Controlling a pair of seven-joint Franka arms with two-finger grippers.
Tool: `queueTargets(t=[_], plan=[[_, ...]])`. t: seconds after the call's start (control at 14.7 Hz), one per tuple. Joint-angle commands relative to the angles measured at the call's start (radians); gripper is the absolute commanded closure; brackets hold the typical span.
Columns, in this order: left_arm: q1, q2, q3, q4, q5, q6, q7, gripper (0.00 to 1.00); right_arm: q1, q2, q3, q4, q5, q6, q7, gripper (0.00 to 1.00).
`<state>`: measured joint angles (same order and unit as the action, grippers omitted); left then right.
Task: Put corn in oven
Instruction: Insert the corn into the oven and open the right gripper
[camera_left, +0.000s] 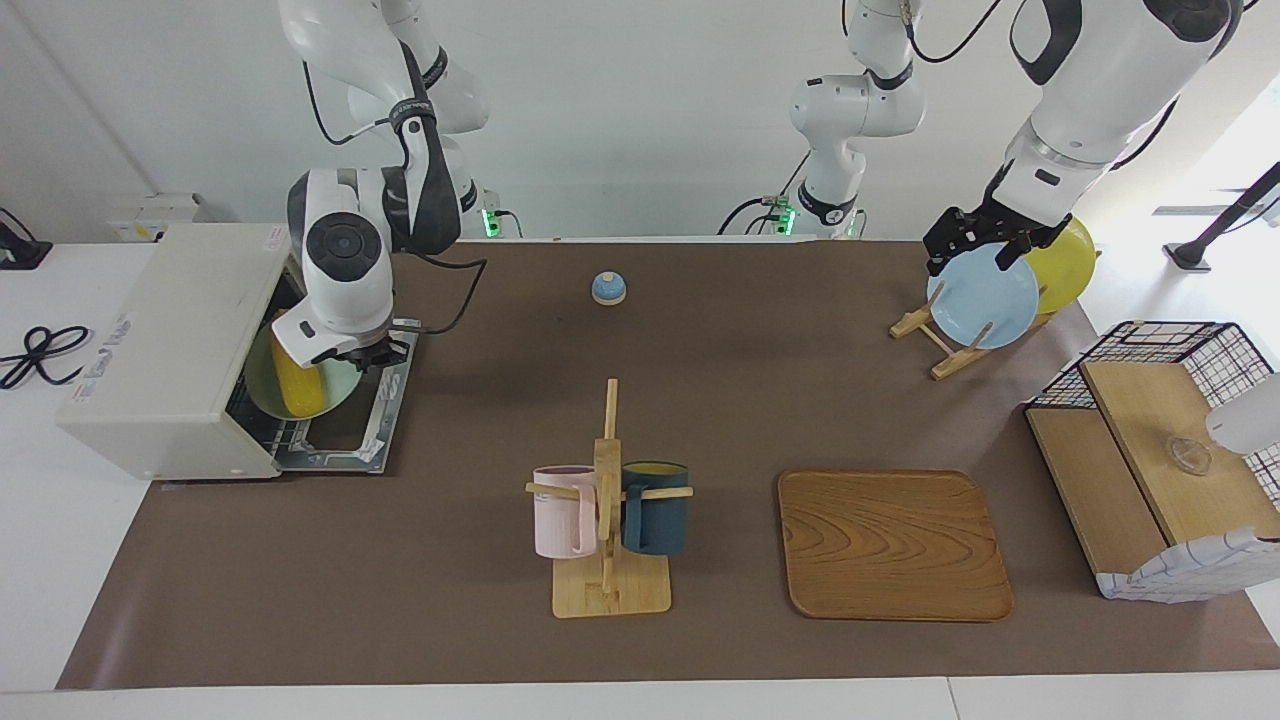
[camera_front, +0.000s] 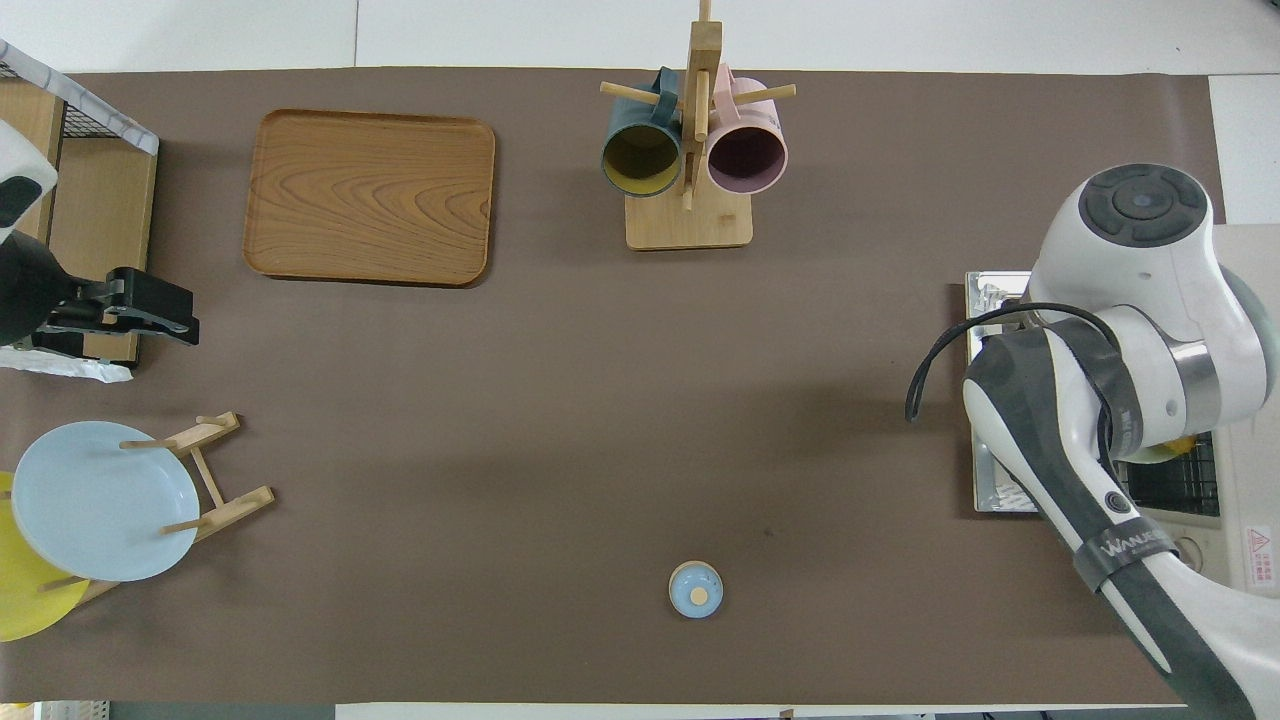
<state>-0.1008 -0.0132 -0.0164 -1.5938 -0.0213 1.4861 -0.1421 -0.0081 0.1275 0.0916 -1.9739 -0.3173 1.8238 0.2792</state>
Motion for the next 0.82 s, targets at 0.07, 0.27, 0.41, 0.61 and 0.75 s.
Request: queueTargets(t=[0.07, 0.27, 0.41, 0.61, 0.75], plan=[[0.007, -0.005, -0.004, 0.008, -0.006, -0.021, 0.006, 0.00, -0.038, -0.032, 0.011, -0.046, -0.020, 0.025, -0.031, 1.00], [0.007, -0.007, -0.004, 0.005, -0.006, -0.023, 0.003, 0.00, -0.056, -0.049, 0.010, -0.107, -0.037, 0.095, -0.034, 1.00], [0.012, -0.007, -0.002, 0.005, -0.006, -0.026, -0.001, 0.00, -0.078, -0.058, 0.011, -0.131, -0.065, 0.130, -0.037, 1.00], [0.015, -0.007, 0.000, 0.005, -0.006, -0.027, -0.001, 0.00, -0.095, -0.058, 0.011, -0.132, -0.066, 0.132, -0.061, 1.00], [0.015, -0.008, 0.000, 0.005, -0.006, -0.027, -0.001, 0.00, -0.098, -0.058, 0.010, -0.132, -0.068, 0.131, -0.063, 1.00]])
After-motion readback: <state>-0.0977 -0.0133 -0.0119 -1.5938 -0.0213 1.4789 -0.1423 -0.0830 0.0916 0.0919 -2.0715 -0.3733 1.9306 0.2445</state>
